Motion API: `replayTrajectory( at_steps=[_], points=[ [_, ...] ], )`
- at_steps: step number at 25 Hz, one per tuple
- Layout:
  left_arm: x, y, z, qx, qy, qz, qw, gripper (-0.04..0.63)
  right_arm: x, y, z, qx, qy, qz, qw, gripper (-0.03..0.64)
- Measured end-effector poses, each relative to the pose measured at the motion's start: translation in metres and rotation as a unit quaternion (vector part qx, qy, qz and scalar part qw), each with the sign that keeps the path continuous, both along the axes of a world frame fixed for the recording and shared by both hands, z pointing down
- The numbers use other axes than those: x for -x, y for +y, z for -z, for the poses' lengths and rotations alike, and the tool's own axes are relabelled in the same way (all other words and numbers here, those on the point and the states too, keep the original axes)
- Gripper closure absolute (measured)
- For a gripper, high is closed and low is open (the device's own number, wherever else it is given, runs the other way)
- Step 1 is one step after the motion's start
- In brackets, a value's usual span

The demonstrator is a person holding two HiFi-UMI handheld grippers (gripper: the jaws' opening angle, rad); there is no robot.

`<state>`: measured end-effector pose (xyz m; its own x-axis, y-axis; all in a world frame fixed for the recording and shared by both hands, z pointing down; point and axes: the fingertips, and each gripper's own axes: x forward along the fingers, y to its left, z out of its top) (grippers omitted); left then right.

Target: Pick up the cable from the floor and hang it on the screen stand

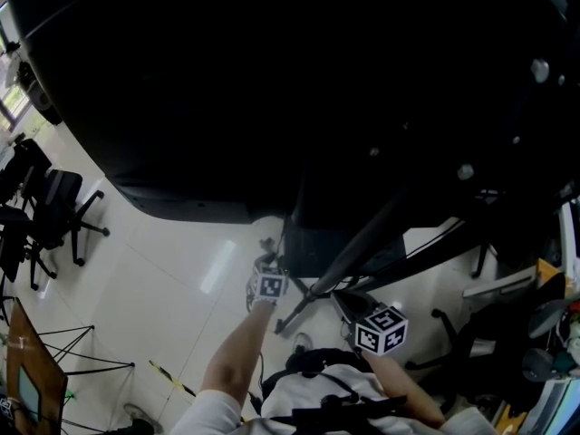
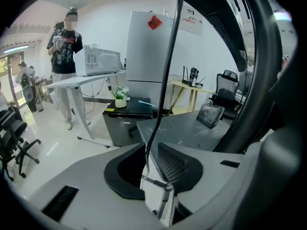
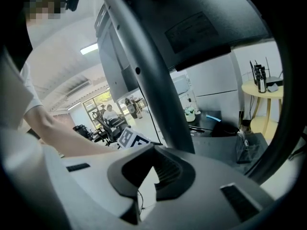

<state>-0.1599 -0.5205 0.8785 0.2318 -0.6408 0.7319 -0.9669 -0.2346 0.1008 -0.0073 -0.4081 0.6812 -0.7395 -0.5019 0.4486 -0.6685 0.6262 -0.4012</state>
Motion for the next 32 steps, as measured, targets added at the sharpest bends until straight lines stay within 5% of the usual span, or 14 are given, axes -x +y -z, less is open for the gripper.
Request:
replayTrajectory(
  at_steps=[2,13,32],
  points=[
    [0.001,-0.001,0.001,-0.001,-0.007,-0.002,1.0,0.554,0.0,-0.002,0.0,0.0,-0.002,-0.001,1.0,0.615],
    [-0.002,0.043,0.017,-0.003,-0.004,-0.015,0.9999,0.574,0.015,0.009,0.004,0.004,-0.027,-0.005,1.0,0.615],
    [0.005,0.214,0.154,-0.114,0.026,-0.048,0.992,0.578,0.051,0.157,0.047,-0.012,-0.063,-0.019,0.998,0.615]
  ],
)
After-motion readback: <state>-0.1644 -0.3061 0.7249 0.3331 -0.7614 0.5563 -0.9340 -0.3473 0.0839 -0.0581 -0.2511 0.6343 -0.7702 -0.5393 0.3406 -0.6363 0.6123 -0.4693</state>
